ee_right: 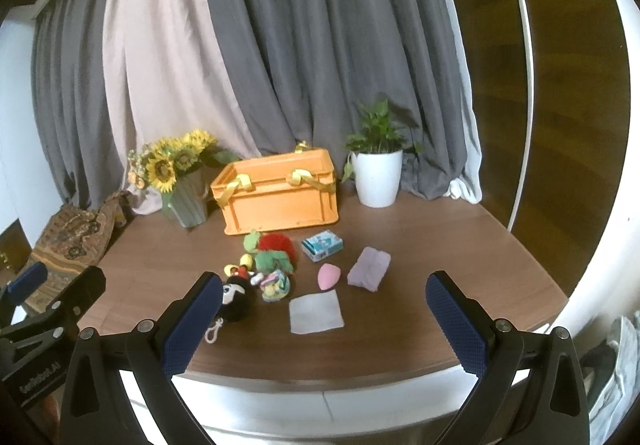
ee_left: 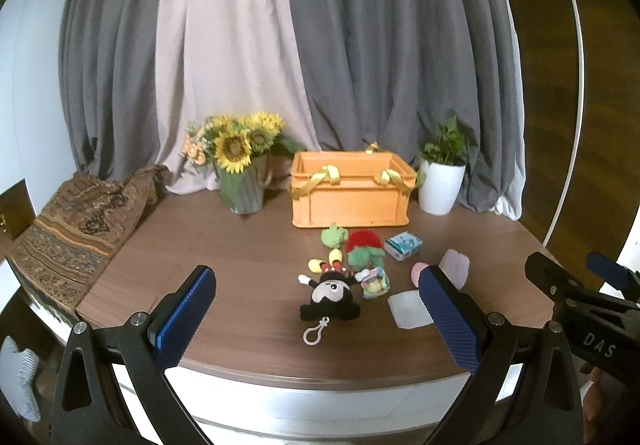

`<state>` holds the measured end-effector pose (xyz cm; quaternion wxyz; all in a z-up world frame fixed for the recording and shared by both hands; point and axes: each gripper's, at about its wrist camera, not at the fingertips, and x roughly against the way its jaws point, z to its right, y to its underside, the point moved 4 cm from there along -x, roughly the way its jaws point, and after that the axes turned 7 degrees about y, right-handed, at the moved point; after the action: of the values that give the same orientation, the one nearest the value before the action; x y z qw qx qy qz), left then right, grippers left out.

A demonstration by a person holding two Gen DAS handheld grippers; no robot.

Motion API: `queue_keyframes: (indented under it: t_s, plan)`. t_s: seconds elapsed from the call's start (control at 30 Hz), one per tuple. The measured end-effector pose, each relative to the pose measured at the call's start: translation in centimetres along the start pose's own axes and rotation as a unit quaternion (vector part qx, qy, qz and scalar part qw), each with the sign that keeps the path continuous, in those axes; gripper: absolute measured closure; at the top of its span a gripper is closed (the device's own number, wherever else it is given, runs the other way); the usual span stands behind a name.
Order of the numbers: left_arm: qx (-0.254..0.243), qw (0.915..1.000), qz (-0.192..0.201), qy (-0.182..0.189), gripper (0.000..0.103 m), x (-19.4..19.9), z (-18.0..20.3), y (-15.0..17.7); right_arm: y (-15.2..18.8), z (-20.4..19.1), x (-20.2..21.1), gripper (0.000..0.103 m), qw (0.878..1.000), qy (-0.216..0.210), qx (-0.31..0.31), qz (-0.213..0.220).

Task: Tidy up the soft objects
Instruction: 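Grasp the Mickey Mouse plush with the left gripper while the right gripper grasps the white square cloth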

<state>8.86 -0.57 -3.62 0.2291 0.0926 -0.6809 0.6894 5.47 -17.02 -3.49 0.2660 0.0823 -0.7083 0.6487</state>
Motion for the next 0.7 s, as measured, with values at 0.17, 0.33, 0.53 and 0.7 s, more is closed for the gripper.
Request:
queue_keyframes:
  t_s: [0.17, 0.33, 0.53, 0.7]
  plan:
    - [-0.012, 0.9997, -0.023, -0.003, 0.000, -3.1, -0.5, 0.5, 0.8, -0.4, -2.6, 0.000, 1.000, 0.010, -0.001, -0.023]
    - [-0.019, 0.9983, -0.054, 0.006, 0.000, -6.5, -1.0, 1.1, 1.6, -0.8, -6.1, 0.000, 0.998, 0.017, -0.004, -0.054]
    - [-0.020, 0.9950, -0.094, 0.027, 0.000, -11.2, -1.6, 1.7, 2.9, -1.8, -10.3, 0.000, 0.995, 0.031, -0.005, -0.090]
    - [-0.028, 0.9901, -0.127, 0.052, 0.000, -15.4, -2.1, 2.1, 3.8, -2.7, -13.7, 0.001, 0.992, 0.045, 0.001, -0.118]
